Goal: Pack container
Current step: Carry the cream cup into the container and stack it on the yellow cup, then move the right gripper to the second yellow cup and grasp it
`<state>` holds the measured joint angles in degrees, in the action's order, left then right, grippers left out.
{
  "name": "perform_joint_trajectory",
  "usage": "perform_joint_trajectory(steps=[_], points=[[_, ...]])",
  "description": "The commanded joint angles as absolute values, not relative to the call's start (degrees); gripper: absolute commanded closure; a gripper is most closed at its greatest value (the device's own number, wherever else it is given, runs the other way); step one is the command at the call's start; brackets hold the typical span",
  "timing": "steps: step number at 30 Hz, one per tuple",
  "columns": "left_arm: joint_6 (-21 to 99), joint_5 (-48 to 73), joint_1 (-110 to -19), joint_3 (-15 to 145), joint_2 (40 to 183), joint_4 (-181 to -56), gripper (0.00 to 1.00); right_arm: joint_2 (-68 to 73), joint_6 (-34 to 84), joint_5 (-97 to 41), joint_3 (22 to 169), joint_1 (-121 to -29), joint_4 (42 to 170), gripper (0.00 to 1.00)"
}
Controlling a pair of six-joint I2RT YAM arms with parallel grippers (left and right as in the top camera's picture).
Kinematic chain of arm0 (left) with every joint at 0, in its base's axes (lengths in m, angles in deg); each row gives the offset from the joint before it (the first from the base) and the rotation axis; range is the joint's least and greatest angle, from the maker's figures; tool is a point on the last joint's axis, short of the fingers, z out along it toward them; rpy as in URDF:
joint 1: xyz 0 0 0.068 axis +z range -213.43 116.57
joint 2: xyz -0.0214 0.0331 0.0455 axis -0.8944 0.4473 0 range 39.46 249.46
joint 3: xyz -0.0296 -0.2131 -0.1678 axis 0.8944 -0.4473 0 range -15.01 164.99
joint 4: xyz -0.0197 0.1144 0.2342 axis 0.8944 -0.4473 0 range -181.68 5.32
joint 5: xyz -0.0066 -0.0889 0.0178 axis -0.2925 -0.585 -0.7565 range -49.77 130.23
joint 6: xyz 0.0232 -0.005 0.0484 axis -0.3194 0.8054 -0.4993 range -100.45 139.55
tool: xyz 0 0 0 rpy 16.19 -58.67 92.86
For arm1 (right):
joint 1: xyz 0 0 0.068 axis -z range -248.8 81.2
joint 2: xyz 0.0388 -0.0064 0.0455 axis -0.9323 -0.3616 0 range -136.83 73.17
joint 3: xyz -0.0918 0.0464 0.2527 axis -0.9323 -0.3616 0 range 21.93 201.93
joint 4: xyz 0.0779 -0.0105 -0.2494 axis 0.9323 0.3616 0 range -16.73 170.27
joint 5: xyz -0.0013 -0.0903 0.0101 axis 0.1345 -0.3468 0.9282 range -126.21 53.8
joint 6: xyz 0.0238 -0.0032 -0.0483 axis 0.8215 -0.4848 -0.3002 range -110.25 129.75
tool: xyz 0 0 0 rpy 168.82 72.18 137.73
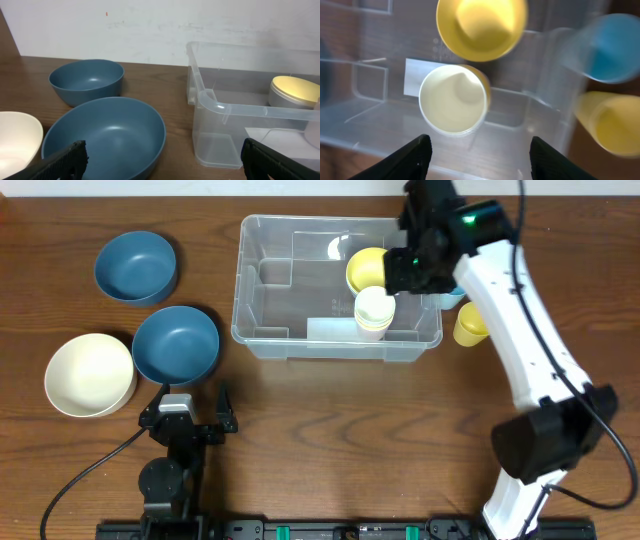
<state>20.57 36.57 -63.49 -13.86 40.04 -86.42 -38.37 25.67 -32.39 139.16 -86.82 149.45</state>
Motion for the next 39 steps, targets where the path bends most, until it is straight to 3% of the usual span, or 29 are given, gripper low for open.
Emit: perform_joint_trajectory(steps=[1, 9, 17, 22, 30, 39], points=[[19.8, 36.4, -63.3, -14.8, 39.7, -88.5, 0.02, -33.4, 25.6, -34.6, 141.5, -82.3, 152.0, 0.31], [19.8, 36.4, -63.3, -14.8, 39.7, -88.5, 0.02, -32.9, 26.1, -36.5, 138.6, -68.0, 157.6, 0.31], [19.8, 36.4, -63.3, -14.8, 39.7, -88.5, 0.02, -32.9, 27.7, -33.5, 121.9, -57.7, 148.4, 0.32], [19.8, 36.4, -63.3, -14.8, 39.7, -88.5, 0.02, -32.9, 27.7, -29.9, 111.6, -57.1, 137.8, 0.35], [19.8, 36.4, -63.3, -14.8, 39.7, -88.5, 0.02, -32.9, 27.7, -29.9, 107.5, -58.2, 130.3, 0.36], [19.8, 36.4, -63.3, -14.8, 39.7, -88.5, 0.02, -33.0, 27.7, -29.9, 99.9, -59.2, 122.3, 0.47]])
